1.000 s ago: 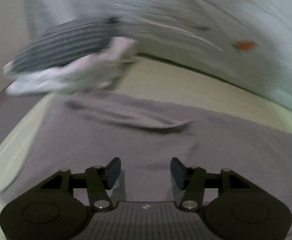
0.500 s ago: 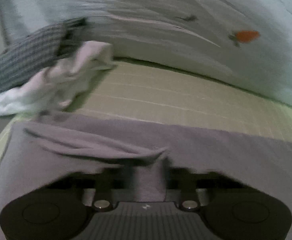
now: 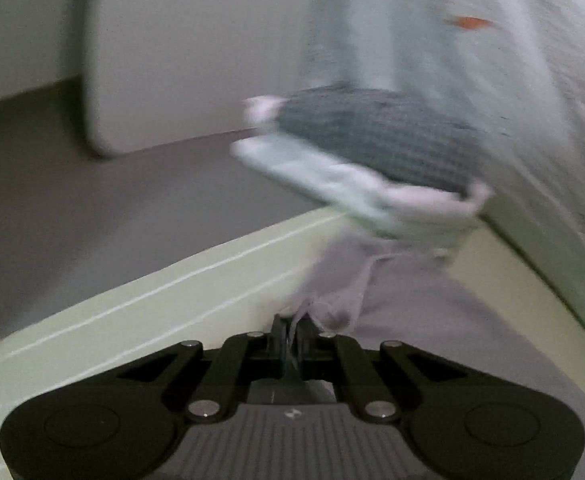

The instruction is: Fold clothes

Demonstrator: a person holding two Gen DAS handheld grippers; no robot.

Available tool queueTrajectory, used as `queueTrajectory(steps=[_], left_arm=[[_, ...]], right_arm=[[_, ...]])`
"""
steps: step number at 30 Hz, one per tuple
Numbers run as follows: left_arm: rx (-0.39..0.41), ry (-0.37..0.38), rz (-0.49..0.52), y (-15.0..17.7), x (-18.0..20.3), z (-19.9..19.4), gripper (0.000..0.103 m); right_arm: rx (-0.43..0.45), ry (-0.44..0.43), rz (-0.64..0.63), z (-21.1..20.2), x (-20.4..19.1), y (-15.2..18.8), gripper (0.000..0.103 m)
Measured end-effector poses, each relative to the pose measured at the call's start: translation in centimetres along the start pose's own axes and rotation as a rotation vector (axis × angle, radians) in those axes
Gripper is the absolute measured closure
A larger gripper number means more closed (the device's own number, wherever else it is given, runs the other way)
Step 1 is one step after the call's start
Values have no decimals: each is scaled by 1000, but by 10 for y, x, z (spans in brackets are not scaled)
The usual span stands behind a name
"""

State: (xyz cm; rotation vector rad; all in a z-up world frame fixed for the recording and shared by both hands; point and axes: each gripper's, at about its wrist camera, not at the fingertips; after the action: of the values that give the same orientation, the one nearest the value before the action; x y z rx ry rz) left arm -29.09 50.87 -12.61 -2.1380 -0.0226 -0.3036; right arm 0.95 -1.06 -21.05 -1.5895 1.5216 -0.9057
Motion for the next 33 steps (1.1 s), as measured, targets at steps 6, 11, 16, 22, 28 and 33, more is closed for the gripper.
queueTrajectory(steps=[6, 11, 16, 22, 28, 33], left_arm=[[-36, -64, -135, -6, -42, -2, 101], [-57, 47, -93, -6, -24, -3, 80], [-103, 39, -2, 4, 4, 14, 68], [-116, -28, 8, 4, 8, 22, 66], [-63, -14, -29, -5, -2, 1, 100], [-6, 12, -67, -17, -14, -23, 100]], right_arm=[[0, 1, 1, 0, -1, 0, 0], [0, -1, 0, 0, 0, 0, 0], [0, 0, 1, 0, -1, 0, 0], [1, 0, 1, 0, -1, 0, 0], [0, 0, 1, 0, 0, 1, 0], [1, 1, 1, -1, -1, 1, 0]])
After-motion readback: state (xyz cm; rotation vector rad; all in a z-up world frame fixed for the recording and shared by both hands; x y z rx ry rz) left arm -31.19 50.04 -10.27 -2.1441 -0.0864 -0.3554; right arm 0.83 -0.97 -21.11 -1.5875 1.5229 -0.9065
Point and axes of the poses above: each gripper's, at about its wrist camera, not at the fingertips, and z roughly the way its jaws point, x to its right, y to its underside, and after that the axes turned 11 degrees about x, right-handed
